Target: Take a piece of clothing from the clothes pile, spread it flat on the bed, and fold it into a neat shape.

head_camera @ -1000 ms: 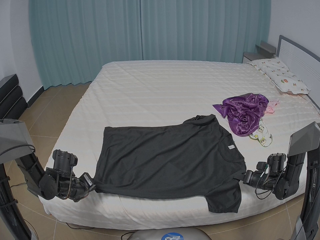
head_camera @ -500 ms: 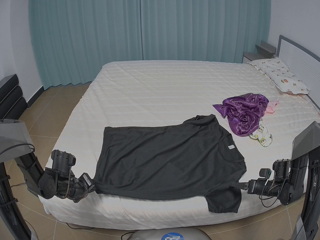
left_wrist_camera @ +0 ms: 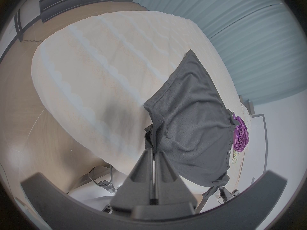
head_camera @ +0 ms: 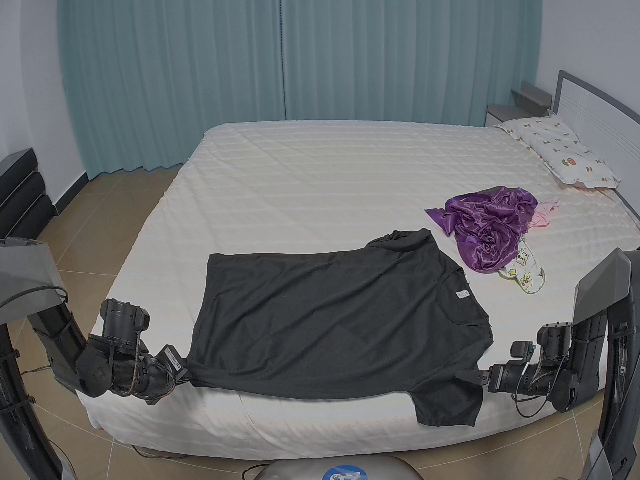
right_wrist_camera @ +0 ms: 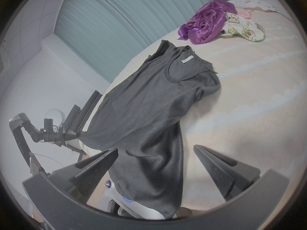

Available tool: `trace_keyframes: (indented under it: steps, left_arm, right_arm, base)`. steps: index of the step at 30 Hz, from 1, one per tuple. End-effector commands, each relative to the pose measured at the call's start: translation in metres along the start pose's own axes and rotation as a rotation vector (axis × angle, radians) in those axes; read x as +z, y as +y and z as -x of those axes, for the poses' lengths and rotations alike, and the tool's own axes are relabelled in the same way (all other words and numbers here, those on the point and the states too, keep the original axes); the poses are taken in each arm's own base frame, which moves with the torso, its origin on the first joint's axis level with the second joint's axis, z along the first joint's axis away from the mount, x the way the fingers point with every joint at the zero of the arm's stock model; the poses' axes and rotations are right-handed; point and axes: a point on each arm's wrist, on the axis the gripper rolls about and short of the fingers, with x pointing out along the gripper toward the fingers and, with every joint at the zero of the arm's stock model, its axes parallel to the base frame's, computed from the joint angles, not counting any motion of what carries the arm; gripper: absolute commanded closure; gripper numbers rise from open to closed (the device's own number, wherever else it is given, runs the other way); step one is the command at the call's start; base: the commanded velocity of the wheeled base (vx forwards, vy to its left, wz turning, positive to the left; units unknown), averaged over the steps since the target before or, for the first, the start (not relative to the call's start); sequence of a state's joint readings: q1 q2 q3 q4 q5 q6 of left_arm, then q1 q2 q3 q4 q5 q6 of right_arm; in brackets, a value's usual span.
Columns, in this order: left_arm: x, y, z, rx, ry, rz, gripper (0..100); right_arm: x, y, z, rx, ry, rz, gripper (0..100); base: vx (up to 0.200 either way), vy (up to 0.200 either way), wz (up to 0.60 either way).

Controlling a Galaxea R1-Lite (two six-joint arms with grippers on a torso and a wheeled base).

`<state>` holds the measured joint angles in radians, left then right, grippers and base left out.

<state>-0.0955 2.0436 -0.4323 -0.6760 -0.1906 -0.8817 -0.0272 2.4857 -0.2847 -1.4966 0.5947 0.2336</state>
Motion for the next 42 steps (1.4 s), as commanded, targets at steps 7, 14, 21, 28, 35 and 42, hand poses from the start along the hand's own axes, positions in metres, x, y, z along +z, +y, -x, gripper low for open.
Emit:
trace_keyframes:
  steps: [7,14,21,28,35,42]
  left_arm:
    - [0.000,0.000,0.000,0.000,-0.001,0.000,100]
    - [0.000,0.000,0.000,-0.002,-0.002,0.000,100]
    - [0.000,-0.001,0.001,-0.003,-0.003,0.000,100]
    - [0.000,0.000,0.001,0.000,-0.001,0.000,100]
    - [0.000,0.000,0.000,-0.002,-0.002,0.000,100]
    - [0.000,0.000,0.000,0.000,-0.001,0.000,100]
  right_arm:
    - [-0.004,-0.002,-0.002,-0.002,0.013,0.008,100]
    - [-0.005,-0.002,0.008,-0.009,-0.016,0.009,100]
    - [-0.004,0.000,0.024,-0.015,-0.024,-0.008,100]
    - [-0.005,-0.001,0.020,-0.012,-0.021,-0.007,0]
    - [-0.008,0.000,0.019,-0.002,-0.003,0.013,0]
    - [-0.010,0.002,0.009,0.035,0.016,0.049,100]
  base:
    - [0.000,0.000,0.00]
    - [0.000,0.000,0.00]
    - [0.000,0.000,0.00]
    - [0.000,0.000,0.00]
    - [0.000,0.000,0.00]
    - [0.000,0.000,0.00]
